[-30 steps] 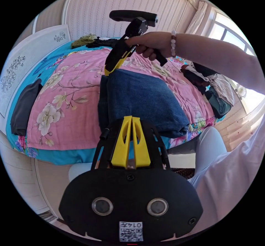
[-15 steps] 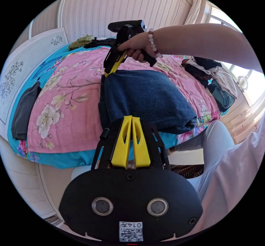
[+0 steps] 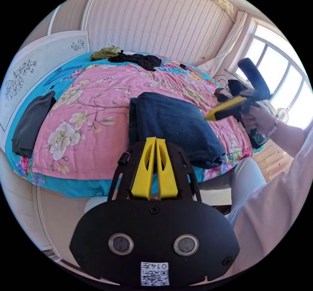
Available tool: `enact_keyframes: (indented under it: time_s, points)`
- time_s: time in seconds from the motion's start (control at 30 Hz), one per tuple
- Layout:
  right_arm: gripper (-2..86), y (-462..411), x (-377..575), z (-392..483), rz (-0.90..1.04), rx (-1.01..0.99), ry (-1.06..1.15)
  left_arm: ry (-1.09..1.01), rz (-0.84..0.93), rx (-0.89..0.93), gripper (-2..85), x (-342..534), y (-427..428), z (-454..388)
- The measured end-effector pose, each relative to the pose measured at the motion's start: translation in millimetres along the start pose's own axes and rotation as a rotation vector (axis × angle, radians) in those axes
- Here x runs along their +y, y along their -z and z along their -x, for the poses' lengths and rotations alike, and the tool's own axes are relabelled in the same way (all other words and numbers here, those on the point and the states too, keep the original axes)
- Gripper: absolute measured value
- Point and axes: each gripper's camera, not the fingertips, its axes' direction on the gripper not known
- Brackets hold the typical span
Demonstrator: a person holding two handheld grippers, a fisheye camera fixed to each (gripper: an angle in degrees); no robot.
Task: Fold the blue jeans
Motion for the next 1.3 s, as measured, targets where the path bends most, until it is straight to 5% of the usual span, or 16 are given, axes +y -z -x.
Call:
enact_keyframes:
  time_s: [0.3,0.5,0.63,0.9,1.1,1.3]
  points:
    - [-0.8,-47,17,-16,0.005,0.007,-0.16,-0.024,0.118,-0.036,-0.9,-5,-8,21]
    - [2.1,17,50,-36,-0.273,0.041,-0.268,0.098,-0.042,-0.02,3.2,-15,32,62]
    - [16.2,16,59,-65,-0.282,0.075,-0.431,0.16,0.007,0.041,13.3,-27,9,93]
    - [16.8,-18,53,-88,-0.189,-0.147,-0.494,0.354,0.032,0.286,14.2,-6,-30,151]
    - [8.7,19,48,-55,-0.19,-0.086,-0.345,0.317,0.016,0.295,7.4,3,-7,166]
    - [3.9,69,4,47,-0.152,0.036,0.142,0.477,-0.118,0.347,5.3,53,38,194]
